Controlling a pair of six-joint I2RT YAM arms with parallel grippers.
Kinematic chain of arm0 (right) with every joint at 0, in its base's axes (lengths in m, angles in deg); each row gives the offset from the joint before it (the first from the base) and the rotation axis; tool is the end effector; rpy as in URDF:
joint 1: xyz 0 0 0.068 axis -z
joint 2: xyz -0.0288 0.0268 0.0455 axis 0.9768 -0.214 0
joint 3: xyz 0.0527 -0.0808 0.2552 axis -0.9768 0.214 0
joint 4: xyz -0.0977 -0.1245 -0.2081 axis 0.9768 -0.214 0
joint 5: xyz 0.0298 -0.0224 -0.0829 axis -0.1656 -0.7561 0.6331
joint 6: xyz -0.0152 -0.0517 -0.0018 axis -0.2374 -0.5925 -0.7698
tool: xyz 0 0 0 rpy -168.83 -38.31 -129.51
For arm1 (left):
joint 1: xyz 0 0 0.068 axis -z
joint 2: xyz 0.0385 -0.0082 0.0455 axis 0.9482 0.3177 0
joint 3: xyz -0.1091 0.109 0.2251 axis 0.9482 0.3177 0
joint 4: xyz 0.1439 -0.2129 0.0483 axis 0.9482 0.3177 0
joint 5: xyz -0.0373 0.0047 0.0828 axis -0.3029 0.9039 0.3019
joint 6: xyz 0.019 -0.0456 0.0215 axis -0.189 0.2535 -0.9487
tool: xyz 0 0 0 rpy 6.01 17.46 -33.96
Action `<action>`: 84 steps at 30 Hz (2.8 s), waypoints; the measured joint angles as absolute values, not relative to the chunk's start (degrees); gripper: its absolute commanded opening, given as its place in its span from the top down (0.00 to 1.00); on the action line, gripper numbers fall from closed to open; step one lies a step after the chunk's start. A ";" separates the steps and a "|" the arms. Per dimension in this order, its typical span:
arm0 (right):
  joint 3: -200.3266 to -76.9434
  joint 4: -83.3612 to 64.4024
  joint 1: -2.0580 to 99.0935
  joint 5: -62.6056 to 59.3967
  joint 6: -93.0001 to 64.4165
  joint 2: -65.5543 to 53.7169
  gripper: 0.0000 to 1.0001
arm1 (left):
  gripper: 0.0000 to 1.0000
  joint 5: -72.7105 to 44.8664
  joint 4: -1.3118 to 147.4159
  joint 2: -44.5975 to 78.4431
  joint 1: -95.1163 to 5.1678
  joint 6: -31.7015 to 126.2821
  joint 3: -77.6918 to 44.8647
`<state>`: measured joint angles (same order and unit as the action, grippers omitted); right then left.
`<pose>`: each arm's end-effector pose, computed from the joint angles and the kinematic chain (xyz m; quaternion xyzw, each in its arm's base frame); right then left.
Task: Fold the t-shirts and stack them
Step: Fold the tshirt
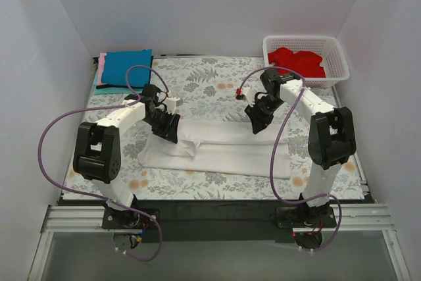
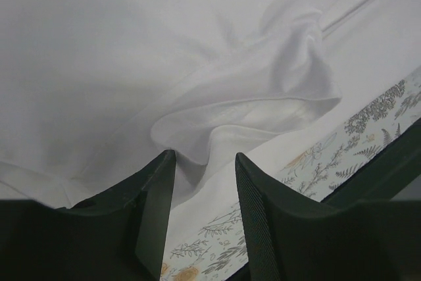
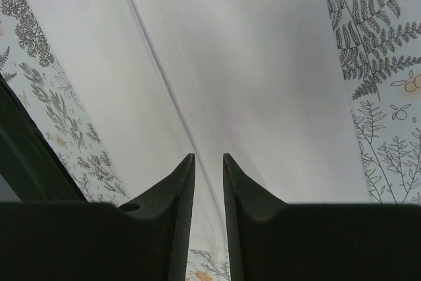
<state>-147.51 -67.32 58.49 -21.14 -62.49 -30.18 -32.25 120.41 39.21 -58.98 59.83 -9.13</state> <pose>0.3346 0.1334 0.2332 -0.5068 0.8247 0.2120 0.1343 0.3048 -0.0838 0.1894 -0.0742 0.9654 -0.2489 0.0242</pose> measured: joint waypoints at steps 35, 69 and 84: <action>-137.76 -66.79 65.53 -10.72 -65.64 -27.25 0.88 | 0.71 -28.86 116.08 34.94 -60.34 50.13 -9.24; -137.87 -65.72 66.42 -7.57 -66.43 -27.03 0.91 | 0.76 -24.14 113.35 32.21 -41.28 49.05 -5.87; -137.89 -65.53 69.92 -7.13 -65.47 -30.24 0.92 | 0.70 -24.49 110.92 41.30 -37.91 54.41 -7.38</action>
